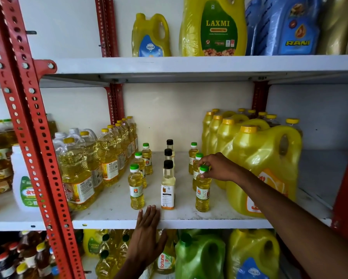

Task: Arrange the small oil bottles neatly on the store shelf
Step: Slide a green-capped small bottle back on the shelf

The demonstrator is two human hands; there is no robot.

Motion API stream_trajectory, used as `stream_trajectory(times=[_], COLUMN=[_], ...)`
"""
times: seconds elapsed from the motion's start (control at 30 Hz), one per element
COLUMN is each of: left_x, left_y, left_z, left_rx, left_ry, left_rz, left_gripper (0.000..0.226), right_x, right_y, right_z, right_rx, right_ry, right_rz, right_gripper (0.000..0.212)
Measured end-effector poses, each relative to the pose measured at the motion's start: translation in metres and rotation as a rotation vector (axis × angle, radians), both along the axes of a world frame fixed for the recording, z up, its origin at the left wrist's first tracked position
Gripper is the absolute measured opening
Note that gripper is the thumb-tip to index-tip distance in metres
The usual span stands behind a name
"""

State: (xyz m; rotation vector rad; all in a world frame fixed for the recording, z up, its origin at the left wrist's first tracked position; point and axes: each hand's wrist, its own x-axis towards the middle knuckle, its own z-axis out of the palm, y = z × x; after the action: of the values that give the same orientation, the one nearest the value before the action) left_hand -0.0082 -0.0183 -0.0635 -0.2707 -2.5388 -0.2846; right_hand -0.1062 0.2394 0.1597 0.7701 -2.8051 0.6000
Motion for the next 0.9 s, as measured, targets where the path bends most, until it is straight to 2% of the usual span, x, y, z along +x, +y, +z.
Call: stream_trajectory(times=[0.9], left_x=[0.005], left_y=[0.005], left_z=[0.008], left_rx=[0.029], left_ry=[-0.05], left_rz=[0.022], left_gripper=[0.077], right_x=[0.018], right_y=[0.003], right_z=[-0.002], right_rx=[0.04], right_ry=[0.015], right_rz=[-0.008], right_gripper=[0.045])
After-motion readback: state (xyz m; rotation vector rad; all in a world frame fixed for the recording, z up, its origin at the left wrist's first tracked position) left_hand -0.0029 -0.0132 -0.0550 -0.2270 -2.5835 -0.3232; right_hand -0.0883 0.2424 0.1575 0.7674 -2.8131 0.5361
